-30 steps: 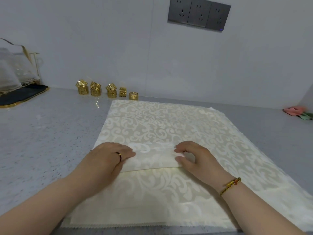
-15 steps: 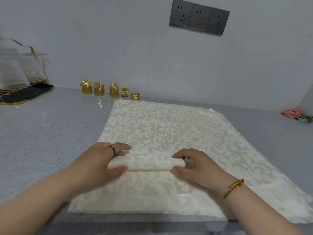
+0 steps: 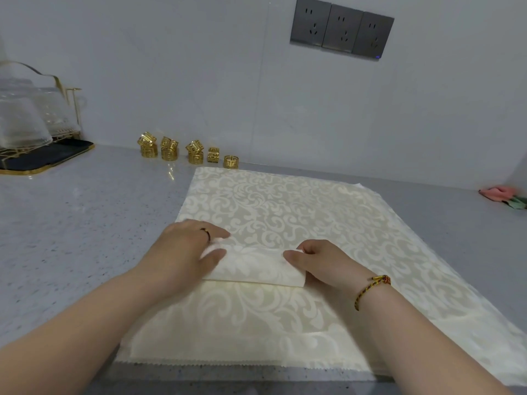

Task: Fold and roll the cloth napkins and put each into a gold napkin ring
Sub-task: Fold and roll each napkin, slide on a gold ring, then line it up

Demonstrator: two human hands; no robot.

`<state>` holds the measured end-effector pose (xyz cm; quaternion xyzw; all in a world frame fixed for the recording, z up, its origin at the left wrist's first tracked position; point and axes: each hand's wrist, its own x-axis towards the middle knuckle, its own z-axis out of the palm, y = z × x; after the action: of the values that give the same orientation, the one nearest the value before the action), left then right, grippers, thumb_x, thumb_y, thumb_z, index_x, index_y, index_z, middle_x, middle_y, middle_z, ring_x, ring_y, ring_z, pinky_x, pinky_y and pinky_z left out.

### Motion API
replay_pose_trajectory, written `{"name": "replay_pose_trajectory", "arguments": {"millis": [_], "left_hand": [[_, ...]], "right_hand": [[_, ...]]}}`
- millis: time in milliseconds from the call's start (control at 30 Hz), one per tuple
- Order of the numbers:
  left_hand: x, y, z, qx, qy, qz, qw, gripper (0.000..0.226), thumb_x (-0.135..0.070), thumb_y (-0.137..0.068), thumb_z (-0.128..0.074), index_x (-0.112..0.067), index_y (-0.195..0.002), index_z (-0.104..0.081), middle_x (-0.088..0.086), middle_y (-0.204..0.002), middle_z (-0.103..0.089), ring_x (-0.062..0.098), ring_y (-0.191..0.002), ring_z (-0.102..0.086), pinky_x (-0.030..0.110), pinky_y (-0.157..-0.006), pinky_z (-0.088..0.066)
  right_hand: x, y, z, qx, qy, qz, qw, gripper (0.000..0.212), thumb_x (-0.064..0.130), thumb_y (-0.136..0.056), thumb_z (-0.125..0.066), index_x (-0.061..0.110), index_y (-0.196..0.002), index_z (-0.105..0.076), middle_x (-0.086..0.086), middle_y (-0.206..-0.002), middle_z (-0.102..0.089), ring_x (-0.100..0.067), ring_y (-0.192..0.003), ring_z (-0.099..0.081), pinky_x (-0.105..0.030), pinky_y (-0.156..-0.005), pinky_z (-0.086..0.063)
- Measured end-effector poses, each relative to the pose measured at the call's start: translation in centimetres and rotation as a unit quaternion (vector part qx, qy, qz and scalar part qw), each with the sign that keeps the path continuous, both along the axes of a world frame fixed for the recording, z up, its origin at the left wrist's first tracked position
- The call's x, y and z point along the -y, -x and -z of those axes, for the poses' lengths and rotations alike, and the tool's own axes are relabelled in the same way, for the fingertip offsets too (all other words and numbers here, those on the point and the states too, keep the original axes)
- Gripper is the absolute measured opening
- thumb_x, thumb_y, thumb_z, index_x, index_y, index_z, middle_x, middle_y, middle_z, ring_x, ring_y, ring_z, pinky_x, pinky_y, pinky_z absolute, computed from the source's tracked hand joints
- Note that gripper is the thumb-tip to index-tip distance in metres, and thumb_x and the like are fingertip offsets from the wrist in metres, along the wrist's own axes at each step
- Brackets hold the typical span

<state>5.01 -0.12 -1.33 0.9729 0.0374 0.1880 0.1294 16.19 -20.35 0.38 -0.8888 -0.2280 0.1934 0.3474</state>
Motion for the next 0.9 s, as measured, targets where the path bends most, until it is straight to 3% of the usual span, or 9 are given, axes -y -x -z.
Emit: {"name": "replay_pose_trajectory", "arguments": {"millis": [100, 167, 267, 400, 533, 600, 633, 733, 900], "left_hand": [[1.0, -0.2, 0.6, -0.049, -0.04, 0.069, 0.996, 0.079, -0.073, -0.066, -0.015, -0.044, -0.138, -0.028, -0.025, -0.141, -0.031, -0.001, -0.129, -0.026, 0.01, -0.095, -0.007], [1.1, -0.5, 1.1, -0.061, -0.053, 0.07, 0.994, 0.095, -0.074, -0.05, -0.004, -0.046, -0.138, -0.024, -0.027, -0.141, -0.029, -0.003, -0.128, -0.026, 0.009, -0.09, -0.003], [0.8, -0.9, 1.5, -0.05, -0.038, 0.069, 0.996, 0.095, -0.072, -0.048, -0.002, -0.046, -0.136, -0.029, -0.028, -0.14, -0.033, -0.004, -0.126, -0.03, 0.01, -0.089, -0.007], [0.7, -1.0, 1.7, -0.045, -0.018, 0.068, 0.997, 0.094, -0.073, -0.05, -0.003, -0.045, -0.134, -0.034, -0.028, -0.137, -0.038, -0.005, -0.124, -0.034, 0.01, -0.09, -0.011], [0.8, -1.0, 1.7, -0.041, -0.02, 0.07, 0.997, 0.092, -0.072, -0.051, -0.004, -0.046, -0.133, -0.036, -0.029, -0.135, -0.04, -0.006, -0.122, -0.036, 0.011, -0.091, -0.013], [0.9, -1.0, 1.8, -0.038, -0.019, 0.067, 0.997, 0.091, -0.072, -0.051, -0.004, -0.046, -0.133, -0.036, -0.028, -0.135, -0.04, -0.005, -0.122, -0.036, 0.011, -0.09, -0.012], [0.9, -1.0, 1.8, -0.036, -0.019, 0.065, 0.997, 0.091, -0.072, -0.052, -0.004, -0.046, -0.133, -0.036, -0.028, -0.135, -0.04, -0.005, -0.122, -0.035, 0.011, -0.09, -0.012], [1.0, -1.0, 1.8, -0.038, -0.017, 0.059, 0.997, 0.091, -0.072, -0.051, -0.004, -0.047, -0.133, -0.034, -0.028, -0.135, -0.039, -0.005, -0.123, -0.034, 0.011, -0.089, -0.01], [1.2, -0.9, 1.7, -0.035, -0.017, 0.048, 0.998, 0.091, -0.071, -0.051, -0.002, -0.048, -0.133, -0.034, -0.029, -0.135, -0.039, -0.005, -0.123, -0.033, 0.008, -0.087, -0.004]], "right_hand": [[-0.4, -0.2, 0.1, 0.015, 0.032, -0.014, 0.999, 0.028, 0.039, -0.089, -0.052, 0.012, -0.086, -0.051, 0.006, -0.071, -0.046, -0.007, -0.063, -0.043, -0.017, -0.058, -0.033], [-0.6, -0.1, 0.5, 0.051, 0.029, -0.019, 0.998, 0.023, 0.039, -0.089, -0.052, 0.016, -0.095, -0.053, 0.009, -0.079, -0.046, -0.005, -0.07, -0.045, -0.016, -0.062, -0.035], [-0.4, -0.1, 1.6, 0.169, -0.001, -0.012, 0.985, 0.026, 0.033, -0.088, -0.057, 0.016, -0.107, -0.054, 0.008, -0.095, -0.044, -0.007, -0.09, -0.041, -0.014, -0.075, -0.03], [0.7, 0.2, 1.9, 0.38, -0.055, -0.125, 0.915, 0.027, 0.041, -0.073, -0.059, 0.016, -0.085, -0.06, 0.011, -0.084, -0.052, -0.003, -0.084, -0.039, -0.012, -0.076, -0.034], [1.7, 0.5, 1.8, 0.444, 0.036, -0.224, 0.867, 0.021, 0.035, -0.065, -0.058, 0.022, -0.081, -0.057, 0.008, -0.077, -0.06, -0.005, -0.074, -0.049, -0.02, -0.065, -0.048], [1.3, 0.8, 1.4, 0.435, 0.074, -0.223, 0.869, 0.013, 0.02, -0.066, -0.06, 0.017, -0.079, -0.063, 0.006, -0.073, -0.062, -0.012, -0.069, -0.056, -0.026, -0.064, -0.05], [0.9, 1.0, 0.9, 0.419, 0.089, -0.219, 0.876, 0.013, 0.015, -0.072, -0.059, 0.015, -0.083, -0.066, 0.004, -0.078, -0.064, -0.015, -0.074, -0.058, -0.026, -0.072, -0.048], [0.0, 0.6, -0.4, 0.335, 0.116, -0.215, 0.91, 0.02, 0.012, -0.084, -0.055, 0.015, -0.1, -0.067, 0.006, -0.096, -0.064, -0.01, -0.093, -0.055, -0.016, -0.083, -0.037], [-1.2, -1.3, -2.3, 0.1, 0.114, -0.162, 0.975, 0.026, 0.012, -0.079, -0.067, 0.022, -0.101, -0.058, 0.015, -0.076, -0.053, -0.001, -0.071, -0.051, -0.011, -0.07, -0.04]]}}
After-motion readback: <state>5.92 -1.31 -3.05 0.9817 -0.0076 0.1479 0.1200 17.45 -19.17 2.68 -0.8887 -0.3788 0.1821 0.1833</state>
